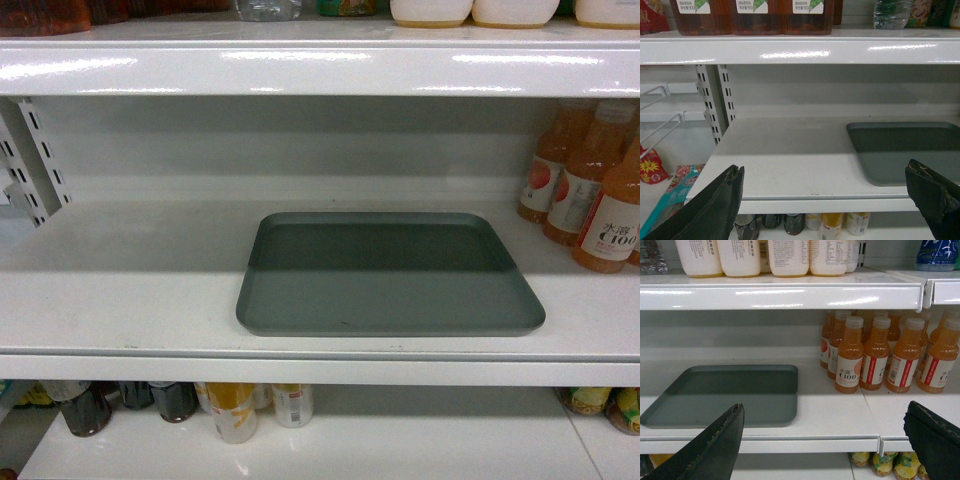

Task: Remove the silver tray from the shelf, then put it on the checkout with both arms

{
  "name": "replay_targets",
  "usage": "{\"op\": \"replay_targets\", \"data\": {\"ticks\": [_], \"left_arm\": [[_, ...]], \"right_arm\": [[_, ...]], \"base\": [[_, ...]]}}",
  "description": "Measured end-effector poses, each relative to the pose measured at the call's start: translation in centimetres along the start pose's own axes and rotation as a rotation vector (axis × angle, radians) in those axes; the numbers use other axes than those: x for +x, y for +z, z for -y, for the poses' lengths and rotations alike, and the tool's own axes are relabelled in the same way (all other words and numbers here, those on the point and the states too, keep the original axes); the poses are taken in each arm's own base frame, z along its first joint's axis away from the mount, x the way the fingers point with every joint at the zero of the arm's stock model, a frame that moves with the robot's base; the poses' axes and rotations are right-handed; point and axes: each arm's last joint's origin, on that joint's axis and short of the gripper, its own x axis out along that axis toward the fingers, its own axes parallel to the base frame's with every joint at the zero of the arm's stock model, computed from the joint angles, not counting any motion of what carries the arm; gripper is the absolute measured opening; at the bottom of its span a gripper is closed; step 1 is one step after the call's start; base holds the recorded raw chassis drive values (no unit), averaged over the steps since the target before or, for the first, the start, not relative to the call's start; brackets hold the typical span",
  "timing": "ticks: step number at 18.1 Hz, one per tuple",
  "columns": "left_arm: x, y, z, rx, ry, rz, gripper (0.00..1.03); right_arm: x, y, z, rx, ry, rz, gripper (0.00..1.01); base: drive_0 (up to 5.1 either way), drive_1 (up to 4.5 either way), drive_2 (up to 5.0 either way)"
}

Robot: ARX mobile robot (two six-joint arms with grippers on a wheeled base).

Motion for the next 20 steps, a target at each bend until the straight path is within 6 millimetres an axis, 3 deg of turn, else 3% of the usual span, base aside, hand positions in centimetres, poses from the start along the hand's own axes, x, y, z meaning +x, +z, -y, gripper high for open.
{"op": "replay_targets", "data": {"ticks": [19,20], "left_arm": [[0.0,0.0,0.0,0.0,0.0,0.0,0.98],[-0.04,-0.2,0.02,-0.001,0.024,-0.069,0.98]], "right_arm": [[0.0,0.01,0.0,0.0,0.0,0.0,0.98],[0.0,-0.08,0.0,-0.001,0.003,-0.012,0.98]], "base": [[0.0,0.0,0.0],[0.0,0.0,0.0]]}}
